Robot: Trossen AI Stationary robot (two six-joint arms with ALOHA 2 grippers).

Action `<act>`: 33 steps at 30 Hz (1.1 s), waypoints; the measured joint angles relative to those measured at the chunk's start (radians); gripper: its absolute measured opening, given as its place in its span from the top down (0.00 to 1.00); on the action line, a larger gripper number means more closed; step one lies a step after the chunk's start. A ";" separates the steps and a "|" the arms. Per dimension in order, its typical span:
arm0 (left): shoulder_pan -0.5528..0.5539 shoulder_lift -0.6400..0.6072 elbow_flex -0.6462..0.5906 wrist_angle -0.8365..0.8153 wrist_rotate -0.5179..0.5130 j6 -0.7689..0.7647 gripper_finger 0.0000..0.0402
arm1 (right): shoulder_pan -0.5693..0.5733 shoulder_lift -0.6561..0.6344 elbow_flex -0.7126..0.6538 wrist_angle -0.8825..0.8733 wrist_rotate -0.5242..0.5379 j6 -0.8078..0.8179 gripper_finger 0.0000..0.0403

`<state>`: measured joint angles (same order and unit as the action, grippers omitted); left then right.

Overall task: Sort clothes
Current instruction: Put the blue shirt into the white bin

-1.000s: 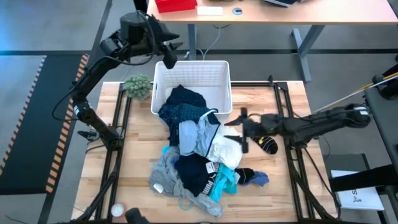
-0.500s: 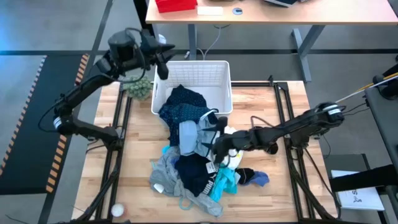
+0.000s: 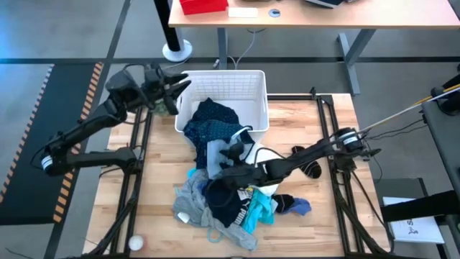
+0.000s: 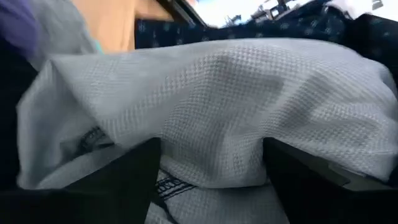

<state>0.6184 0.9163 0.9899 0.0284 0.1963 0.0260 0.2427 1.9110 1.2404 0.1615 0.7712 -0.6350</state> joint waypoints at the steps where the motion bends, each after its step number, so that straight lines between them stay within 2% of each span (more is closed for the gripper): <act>1: 0.000 -0.015 -0.013 0.009 0.000 -0.007 0.73 | -0.002 0.015 0.013 -0.006 0.007 -0.009 0.38; 4: -0.001 -0.050 -0.038 0.008 -0.002 -0.021 0.74 | -0.008 0.049 0.052 -0.072 0.008 -0.012 0.53; 9: 0.000 -0.090 -0.058 0.009 -0.003 -0.036 0.74 | -0.010 0.046 0.107 -0.174 0.008 -0.018 0.93; 10: 0.000 -0.093 -0.059 0.007 -0.003 -0.036 0.74 | -0.010 0.038 0.114 -0.185 0.008 -0.030 0.96; 22: 0.000 -0.097 -0.063 0.013 -0.003 -0.036 0.75 | -0.036 -0.217 0.172 -0.204 -0.102 -0.090 0.99; 27: 0.000 -0.088 -0.063 0.017 -0.003 -0.036 0.76 | -0.121 -0.291 0.180 -0.140 -0.198 -0.097 1.00; 33: -0.002 -0.067 -0.063 0.022 -0.003 -0.032 0.76 | -0.269 -0.335 0.178 -0.062 -0.257 -0.103 1.00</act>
<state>0.6167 0.8496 0.9268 0.0508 0.1932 -0.0057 -0.0265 1.5764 1.4185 0.0990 0.5138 -0.7378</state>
